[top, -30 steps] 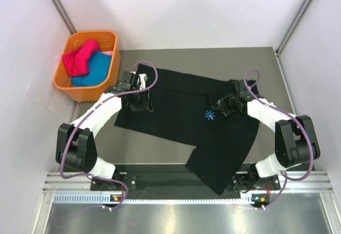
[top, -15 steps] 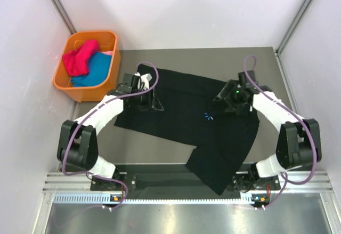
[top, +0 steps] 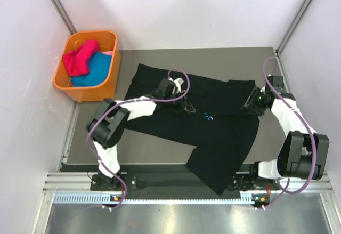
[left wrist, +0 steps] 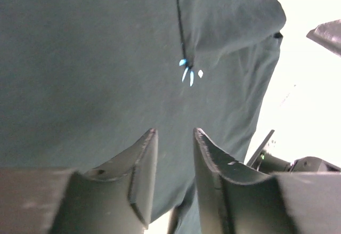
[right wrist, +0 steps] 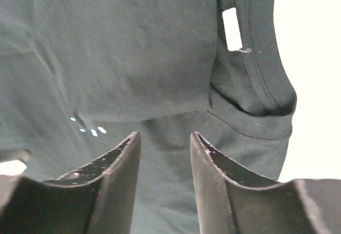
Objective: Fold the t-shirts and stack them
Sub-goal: Fold the tshirt
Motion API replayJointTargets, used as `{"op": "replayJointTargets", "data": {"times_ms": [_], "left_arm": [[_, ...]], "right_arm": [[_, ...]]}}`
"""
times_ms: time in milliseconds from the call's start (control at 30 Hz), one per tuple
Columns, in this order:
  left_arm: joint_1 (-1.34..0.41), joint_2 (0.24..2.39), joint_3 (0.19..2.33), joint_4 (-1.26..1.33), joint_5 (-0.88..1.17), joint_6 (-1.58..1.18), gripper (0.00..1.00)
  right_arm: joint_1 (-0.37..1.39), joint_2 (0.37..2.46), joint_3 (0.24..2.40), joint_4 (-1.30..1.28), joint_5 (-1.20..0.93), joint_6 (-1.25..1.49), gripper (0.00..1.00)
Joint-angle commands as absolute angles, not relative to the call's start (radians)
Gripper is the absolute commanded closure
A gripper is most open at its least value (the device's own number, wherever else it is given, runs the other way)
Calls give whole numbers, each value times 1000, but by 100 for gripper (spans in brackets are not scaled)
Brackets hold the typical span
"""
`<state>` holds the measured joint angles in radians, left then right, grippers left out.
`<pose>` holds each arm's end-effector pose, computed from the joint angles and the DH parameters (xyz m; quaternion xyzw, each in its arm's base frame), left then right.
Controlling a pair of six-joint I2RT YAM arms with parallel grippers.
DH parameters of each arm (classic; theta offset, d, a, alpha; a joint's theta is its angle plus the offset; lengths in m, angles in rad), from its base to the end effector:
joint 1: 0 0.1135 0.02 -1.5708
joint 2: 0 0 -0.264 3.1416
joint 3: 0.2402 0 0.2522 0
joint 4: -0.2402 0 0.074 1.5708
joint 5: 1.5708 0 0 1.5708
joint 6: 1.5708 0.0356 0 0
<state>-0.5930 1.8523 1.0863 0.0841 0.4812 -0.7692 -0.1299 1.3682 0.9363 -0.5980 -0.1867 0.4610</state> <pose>0.3170 -0.2335 0.1740 0.0249 0.8825 -0.4301 0.1889 0.2692 -0.0285 0.2306 0.2555 0.9251 0.1324 0.2476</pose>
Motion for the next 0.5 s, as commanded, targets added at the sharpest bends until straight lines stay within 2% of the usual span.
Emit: {"op": "replayJointTargets", "data": {"times_ms": [0, 67, 133, 300, 467], "left_arm": [[-635, 1888, 1172, 200, 394, -825, 64], [-659, 1929, 1193, 187, 371, -833, 64], [-667, 1960, 1224, 181, 367, -850, 60], [-686, 2031, 1288, 135, 330, -871, 57], [-698, 2083, 1327, 118, 336, -870, 57]], "right_arm": [[-143, 1315, 901, -572, -181, 407, 59], [-161, 1298, 881, -558, -190, 399, 58], [-175, 1295, 848, -537, -192, 387, 55], [-195, 1324, 813, -486, -210, 376, 41], [-196, 1368, 824, -439, -221, 361, 41]]}}
